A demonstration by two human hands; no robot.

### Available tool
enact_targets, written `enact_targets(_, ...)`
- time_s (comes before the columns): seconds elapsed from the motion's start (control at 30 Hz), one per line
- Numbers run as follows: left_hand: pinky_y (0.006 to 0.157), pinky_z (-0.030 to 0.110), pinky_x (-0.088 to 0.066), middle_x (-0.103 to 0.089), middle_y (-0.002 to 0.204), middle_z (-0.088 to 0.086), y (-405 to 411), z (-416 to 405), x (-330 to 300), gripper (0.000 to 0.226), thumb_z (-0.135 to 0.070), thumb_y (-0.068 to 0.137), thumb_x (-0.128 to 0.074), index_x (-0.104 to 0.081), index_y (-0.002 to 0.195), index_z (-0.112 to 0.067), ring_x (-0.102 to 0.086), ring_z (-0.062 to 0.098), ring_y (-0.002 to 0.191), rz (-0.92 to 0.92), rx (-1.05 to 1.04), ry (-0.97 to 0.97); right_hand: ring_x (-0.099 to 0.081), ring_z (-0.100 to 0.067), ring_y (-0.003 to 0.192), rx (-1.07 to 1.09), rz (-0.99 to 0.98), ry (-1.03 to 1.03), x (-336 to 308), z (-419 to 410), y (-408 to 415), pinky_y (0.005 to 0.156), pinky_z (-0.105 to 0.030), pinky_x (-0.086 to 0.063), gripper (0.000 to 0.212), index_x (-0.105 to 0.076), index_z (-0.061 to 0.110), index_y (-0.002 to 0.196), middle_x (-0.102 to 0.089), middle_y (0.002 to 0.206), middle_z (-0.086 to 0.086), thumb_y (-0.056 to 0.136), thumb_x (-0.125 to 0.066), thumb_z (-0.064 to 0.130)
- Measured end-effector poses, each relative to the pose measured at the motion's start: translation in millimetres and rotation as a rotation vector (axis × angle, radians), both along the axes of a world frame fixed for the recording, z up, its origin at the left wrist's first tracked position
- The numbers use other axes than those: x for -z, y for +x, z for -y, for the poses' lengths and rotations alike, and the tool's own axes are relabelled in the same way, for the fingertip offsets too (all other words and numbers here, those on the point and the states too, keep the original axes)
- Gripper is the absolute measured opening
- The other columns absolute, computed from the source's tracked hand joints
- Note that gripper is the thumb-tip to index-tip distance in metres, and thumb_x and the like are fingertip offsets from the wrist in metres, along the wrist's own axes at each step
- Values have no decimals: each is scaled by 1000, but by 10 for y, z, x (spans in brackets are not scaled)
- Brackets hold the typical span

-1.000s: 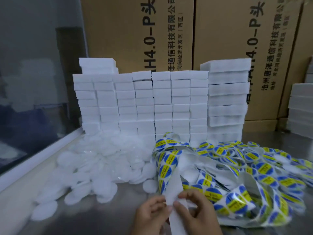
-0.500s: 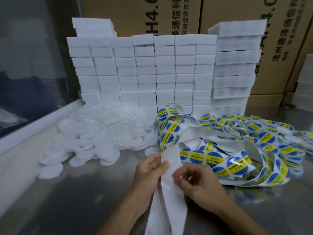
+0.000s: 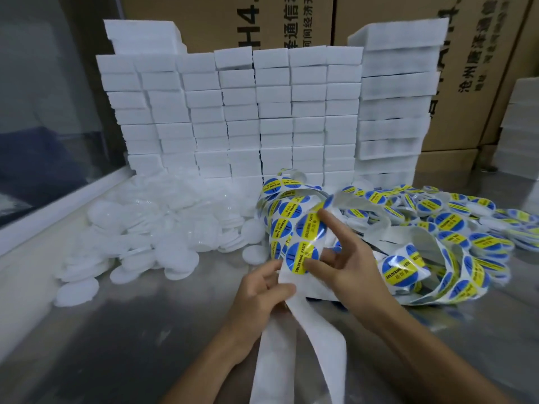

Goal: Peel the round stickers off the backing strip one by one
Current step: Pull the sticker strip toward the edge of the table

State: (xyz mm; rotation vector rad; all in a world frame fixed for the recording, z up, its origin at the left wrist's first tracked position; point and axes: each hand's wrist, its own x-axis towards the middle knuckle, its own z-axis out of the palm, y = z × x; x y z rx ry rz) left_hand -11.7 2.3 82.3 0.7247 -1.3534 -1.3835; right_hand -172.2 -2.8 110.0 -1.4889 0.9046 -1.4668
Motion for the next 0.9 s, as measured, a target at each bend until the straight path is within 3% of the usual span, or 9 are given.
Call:
enact_targets(0.07, 90, 49, -50, -68, 103, 30, 19, 29, 13, 33, -8, 73, -64, -73, 104, -8, -64, 46, 97, -9, -123, 13, -70, -12, 99, -81, -108, -43, -81, 60, 42, 75, -34, -59, 85, -42, 28, 143, -60, 135, 2, 80, -53, -28)
enact_targets(0.1, 85, 47, -51, -68, 101, 30, 24, 40, 20, 30, -12, 71, -66, -74, 100, -9, -63, 42, 93, 8, -180, 17, -62, -19, 121, -109, -165, -59, -128, 104, 56, 87, -44, -56, 88, -43, 28, 144, -46, 149, 4, 78, -49, -31)
enact_targets(0.2, 75, 44, -50, -69, 94, 25, 23, 43, 9, 26, -18, 70, -69, -76, 94, -10, -60, 36, 86, 24, -231, 33, -40, -18, 141, -170, -227, -63, -252, 255, 107, 100, -46, -50, 92, -49, 31, 138, -36, 154, 11, 73, -44, -33)
enact_targets(0.27, 73, 44, -53, -71, 88, 18, 30, 55, 4, 19, -19, 73, -72, -77, 90, -12, -60, 35, 82, 42, -276, 16, -51, -12, 131, -190, -235, -55, -285, 325, 169, 89, -37, -55, 89, -52, 31, 133, -41, 150, 10, 72, -44, -33)
enact_targets(0.37, 70, 44, -56, -74, 85, 12, 69, 113, 42, 9, -15, 88, -70, -76, 85, -21, -65, 26, 77, 77, -389, 2, -64, -6, 87, -59, -318, -137, -155, 368, 217, 66, -21, -49, 66, -54, 28, 132, -44, 143, 8, 82, -57, -16)
enact_targets(0.43, 59, 30, -54, -74, 78, 4, 97, 149, 77, 19, -12, 91, -65, -75, 81, -25, -65, 11, 68, 87, -447, 14, -62, -3, 90, 166, -473, -294, -11, 350, 208, 67, -16, -48, 45, -61, 27, 122, -42, 139, 7, 85, -69, 3)
enact_targets(0.57, 59, 34, -52, -74, 78, 9, 98, 200, 116, 21, -10, 92, -63, -74, 82, -24, -64, 17, 67, 81, -466, 52, -59, -10, 103, 297, -790, -516, 197, 293, 164, 78, -28, -52, 18, -74, 23, 105, -56, 124, 4, 87, -73, 22)
enact_targets(0.67, 61, 36, -52, -74, 80, 12, 76, 217, 133, 18, -13, 93, -63, -74, 84, -24, -65, 20, 69, 115, -453, 27, -61, -20, 93, 349, -925, -669, 216, 305, 150, 73, -39, -52, 15, -76, 18, 101, -67, 104, 1, 88, -73, 24)
enact_targets(0.9, 49, 14, -44, -69, 68, -11, 24, 180, 126, 30, -16, 97, -58, -71, 77, -35, -58, 0, 53, 216, -446, -121, -62, -28, 71, 443, -1049, -834, 224, 305, 155, 57, -39, -49, 10, -75, 12, 88, -68, 84, -3, 88, -68, 19)
